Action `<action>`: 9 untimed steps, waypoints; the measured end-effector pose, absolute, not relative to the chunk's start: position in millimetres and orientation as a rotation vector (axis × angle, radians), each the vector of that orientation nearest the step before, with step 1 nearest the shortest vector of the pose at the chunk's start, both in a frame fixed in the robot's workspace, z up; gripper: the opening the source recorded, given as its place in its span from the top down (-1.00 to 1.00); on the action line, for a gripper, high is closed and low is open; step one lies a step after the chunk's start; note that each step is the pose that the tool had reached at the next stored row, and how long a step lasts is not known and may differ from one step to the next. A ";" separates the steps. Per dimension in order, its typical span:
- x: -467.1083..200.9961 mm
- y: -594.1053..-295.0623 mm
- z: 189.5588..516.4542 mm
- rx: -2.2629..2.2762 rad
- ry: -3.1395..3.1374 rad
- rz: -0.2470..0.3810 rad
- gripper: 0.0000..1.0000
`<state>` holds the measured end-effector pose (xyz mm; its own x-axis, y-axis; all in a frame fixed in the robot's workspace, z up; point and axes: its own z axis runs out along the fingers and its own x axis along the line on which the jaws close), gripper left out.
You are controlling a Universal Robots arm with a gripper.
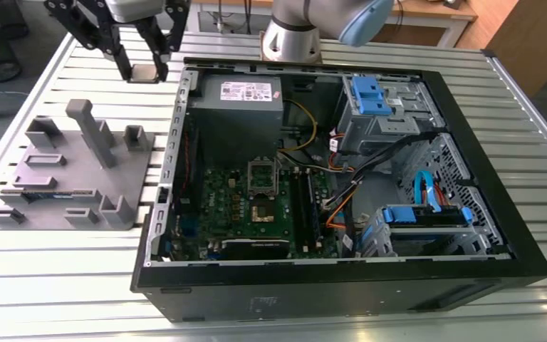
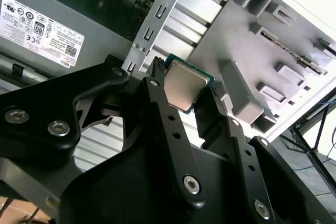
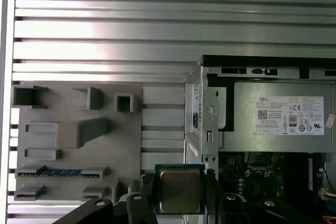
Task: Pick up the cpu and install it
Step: 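Pick up the cpu and move it towards the insertion slot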
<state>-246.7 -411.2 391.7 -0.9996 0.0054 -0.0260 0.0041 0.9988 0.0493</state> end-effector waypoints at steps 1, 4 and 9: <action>-243.8 -411.3 391.7 0.007 3.114 0.077 0.06; -234.7 -411.3 391.7 0.007 3.114 0.077 0.06; -215.2 -411.3 391.6 0.007 3.114 0.077 0.06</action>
<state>-215.2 -411.3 391.6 -0.9996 0.0052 -0.0261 0.0039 0.9988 0.0494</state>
